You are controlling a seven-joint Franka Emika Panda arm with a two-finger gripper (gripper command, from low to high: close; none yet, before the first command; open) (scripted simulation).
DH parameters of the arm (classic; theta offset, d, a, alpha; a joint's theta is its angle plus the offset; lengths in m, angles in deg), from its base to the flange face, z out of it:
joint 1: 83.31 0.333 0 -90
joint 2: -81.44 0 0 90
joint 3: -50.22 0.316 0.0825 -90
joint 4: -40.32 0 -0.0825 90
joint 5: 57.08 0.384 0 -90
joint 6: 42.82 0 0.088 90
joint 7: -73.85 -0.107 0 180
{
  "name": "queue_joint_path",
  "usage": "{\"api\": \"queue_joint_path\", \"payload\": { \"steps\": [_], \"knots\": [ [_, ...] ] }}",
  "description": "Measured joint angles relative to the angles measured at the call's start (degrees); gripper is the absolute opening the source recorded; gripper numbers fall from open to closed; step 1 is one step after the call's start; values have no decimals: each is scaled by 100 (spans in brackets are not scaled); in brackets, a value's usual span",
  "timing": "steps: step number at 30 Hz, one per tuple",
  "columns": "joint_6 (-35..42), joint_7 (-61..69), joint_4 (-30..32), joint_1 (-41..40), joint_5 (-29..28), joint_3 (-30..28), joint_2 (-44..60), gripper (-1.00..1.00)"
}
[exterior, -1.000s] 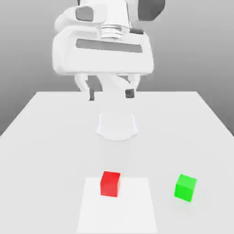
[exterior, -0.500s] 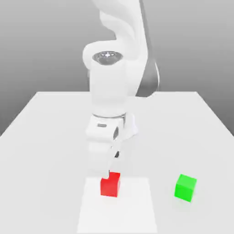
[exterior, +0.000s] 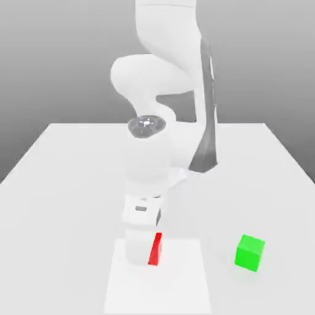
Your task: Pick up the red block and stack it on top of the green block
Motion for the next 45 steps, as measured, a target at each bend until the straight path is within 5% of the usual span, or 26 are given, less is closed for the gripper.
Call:
{"api": "queue_joint_path", "payload": {
  "steps": [3, 8, 13, 34, 40, 41, 45],
  "knots": [
    [70, -81, 14, 99, -112, -129, -94, -100],
    [611, -908, 131, 450, -1259, -771, -802, -100],
    [1163, -1569, 245, 307, -2072, -813, -1474, -100],
    [2093, -6821, -639, 2248, -1922, 448, -1512, -100],
    [1276, -7029, -747, 2367, -1667, 518, -583, -100],
    [1110, -7001, -754, 2348, -1623, 542, -409, 100],
    [1111, -7001, -754, 2347, -1623, 542, -409, 100]
  ]
}}
